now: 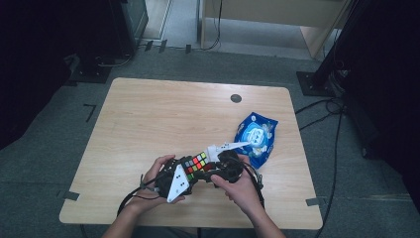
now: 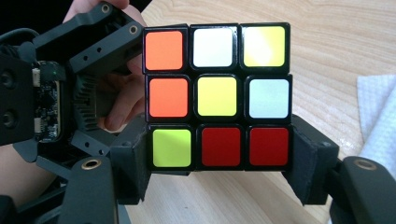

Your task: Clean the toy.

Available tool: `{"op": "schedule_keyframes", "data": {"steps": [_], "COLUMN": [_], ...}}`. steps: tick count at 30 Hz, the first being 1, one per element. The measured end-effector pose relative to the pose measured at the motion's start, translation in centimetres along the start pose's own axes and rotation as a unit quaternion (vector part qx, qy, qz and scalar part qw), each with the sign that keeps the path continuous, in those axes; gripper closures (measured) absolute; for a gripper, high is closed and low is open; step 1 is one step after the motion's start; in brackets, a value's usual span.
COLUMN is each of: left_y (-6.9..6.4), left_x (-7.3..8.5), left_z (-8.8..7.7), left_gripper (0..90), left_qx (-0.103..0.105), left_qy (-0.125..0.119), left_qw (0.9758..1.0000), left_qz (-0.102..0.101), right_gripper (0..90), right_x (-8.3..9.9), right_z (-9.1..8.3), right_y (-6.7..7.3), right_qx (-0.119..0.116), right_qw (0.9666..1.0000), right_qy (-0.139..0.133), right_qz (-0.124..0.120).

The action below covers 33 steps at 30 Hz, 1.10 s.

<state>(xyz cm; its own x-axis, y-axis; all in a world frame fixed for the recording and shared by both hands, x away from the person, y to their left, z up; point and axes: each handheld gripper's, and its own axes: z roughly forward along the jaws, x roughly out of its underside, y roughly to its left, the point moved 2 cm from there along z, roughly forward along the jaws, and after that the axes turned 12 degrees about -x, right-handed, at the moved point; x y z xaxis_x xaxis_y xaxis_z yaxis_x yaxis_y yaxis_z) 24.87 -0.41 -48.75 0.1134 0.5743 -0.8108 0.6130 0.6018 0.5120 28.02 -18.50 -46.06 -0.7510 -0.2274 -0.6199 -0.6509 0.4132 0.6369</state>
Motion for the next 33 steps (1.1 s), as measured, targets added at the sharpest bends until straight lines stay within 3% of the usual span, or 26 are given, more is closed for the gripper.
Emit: {"op": "schedule_keyframes", "data": {"steps": [2, 5, 8, 12, 15, 19, 20, 24, 27, 29, 33], "left_y": [0.1, 0.7, 1.8, 4.1, 5.7, 6.3, 6.4, 6.2, 6.1, 6.1, 5.9], "left_x": [0.0, 0.1, 0.8, 2.1, 2.7, 2.7, 2.6, 2.3, 2.1, 2.1, 2.0], "left_z": [-0.1, -0.1, -0.1, -0.2, -0.5, -0.8, -0.8, -0.9, -0.9, -0.9, -0.9], "left_gripper": [33.3, 33.8, 33.8, 33.8, 33.8, 33.8, 33.8, 33.8, 33.8, 33.8, 33.8], "left_qx": [0.004, 0.011, 0.009, -0.014, -0.023, -0.023, -0.021, -0.015, -0.007, -0.005, -0.002], "left_qy": [-0.003, -0.004, 0.007, 0.02, 0.023, 0.013, 0.009, 0.004, -0.001, -0.003, -0.004], "left_qw": [1.0, 0.9993, 0.9983, 0.9934, 0.986, 0.9807, 0.9797, 0.9792, 0.9771, 0.9765, 0.9767], "left_qz": [-0.007, -0.035, -0.058, -0.112, -0.164, -0.194, -0.199, -0.202, -0.213, -0.215, -0.214], "right_gripper": [34.3, 34.1, 34.1, 34.8, 40.2, 45.3, 46.7, 54.5, 64.6, 70.7, 89.1], "right_x": [0.0, -0.1, -0.5, -0.7, -0.3, 1.2, 1.5, 2.7, 3.2, 3.4, 3.5], "right_z": [-0.1, -0.4, -1.5, -3.5, -3.8, -2.0, -1.5, 0.0, 0.3, 0.2, -0.1], "right_y": [-0.1, -0.1, -0.3, -0.7, -1.8, -3.8, -4.3, -5.4, -6.3, -6.7, -6.9], "right_qx": [-0.005, -0.016, -0.032, -0.017, 0.047, 0.114, 0.135, 0.2, 0.227, 0.231, 0.244], "right_qw": [1.0, 0.9998, 0.9989, 0.996, 0.9933, 0.9892, 0.9861, 0.9708, 0.9657, 0.9657, 0.9624], "right_qy": [0.0, -0.009, -0.034, -0.083, -0.084, -0.03, -0.018, 0.018, 0.025, 0.019, 0.014], "right_qz": [0.0, -0.003, -0.007, -0.029, -0.064, -0.087, -0.096, -0.131, -0.123, -0.117, -0.118]}}
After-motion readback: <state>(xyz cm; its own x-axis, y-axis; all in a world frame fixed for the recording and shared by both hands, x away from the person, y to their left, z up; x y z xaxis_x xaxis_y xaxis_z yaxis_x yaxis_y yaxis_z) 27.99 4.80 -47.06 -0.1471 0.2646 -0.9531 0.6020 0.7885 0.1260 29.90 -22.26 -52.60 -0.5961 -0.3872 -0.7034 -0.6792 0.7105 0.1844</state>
